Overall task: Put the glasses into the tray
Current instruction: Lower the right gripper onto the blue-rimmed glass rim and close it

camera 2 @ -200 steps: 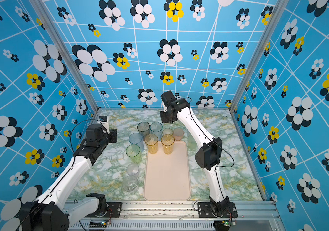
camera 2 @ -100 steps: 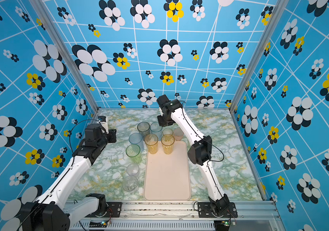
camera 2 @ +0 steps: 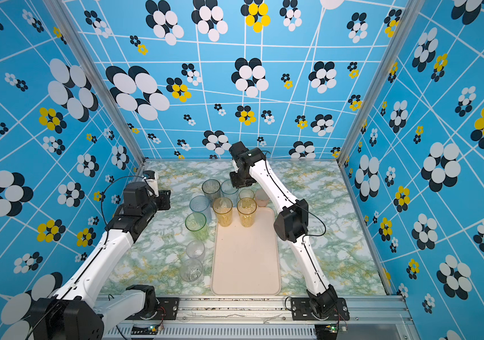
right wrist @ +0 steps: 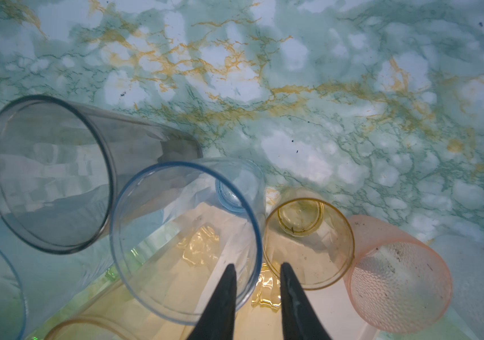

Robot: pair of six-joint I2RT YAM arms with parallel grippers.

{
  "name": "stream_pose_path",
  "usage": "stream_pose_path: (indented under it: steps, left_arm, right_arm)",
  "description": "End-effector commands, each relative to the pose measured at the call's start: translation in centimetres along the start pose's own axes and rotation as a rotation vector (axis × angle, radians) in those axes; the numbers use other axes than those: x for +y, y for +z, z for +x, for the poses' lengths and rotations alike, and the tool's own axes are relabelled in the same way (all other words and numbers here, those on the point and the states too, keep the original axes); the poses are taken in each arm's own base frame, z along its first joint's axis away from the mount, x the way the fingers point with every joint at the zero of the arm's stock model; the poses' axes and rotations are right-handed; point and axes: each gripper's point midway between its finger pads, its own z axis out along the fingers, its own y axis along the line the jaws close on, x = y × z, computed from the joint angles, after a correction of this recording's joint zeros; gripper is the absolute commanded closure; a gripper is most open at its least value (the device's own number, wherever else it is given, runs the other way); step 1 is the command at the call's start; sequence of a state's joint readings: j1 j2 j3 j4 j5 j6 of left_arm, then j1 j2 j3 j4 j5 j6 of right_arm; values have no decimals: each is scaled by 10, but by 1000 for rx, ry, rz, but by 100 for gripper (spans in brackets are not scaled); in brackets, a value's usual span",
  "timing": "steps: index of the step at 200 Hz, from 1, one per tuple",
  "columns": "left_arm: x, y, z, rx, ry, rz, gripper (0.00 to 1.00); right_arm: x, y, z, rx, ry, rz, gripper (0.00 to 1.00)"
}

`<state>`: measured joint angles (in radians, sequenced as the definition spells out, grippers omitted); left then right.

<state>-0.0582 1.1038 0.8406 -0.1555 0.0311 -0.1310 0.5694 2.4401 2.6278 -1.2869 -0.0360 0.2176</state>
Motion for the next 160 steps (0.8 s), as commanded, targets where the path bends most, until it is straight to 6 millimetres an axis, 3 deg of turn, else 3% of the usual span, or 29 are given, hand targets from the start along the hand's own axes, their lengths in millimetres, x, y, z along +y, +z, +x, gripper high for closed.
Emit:
stream_pose_path:
  steps: [1, 160]
  left_arm:
    - [0, 2, -3, -10, -1, 11, 65]
    - [3, 3, -2, -9, -10, 16, 65]
  right_arm:
    - [9, 2, -1, -1, 1, -19, 73]
    - [15, 15, -6, -9, 12, -33, 81]
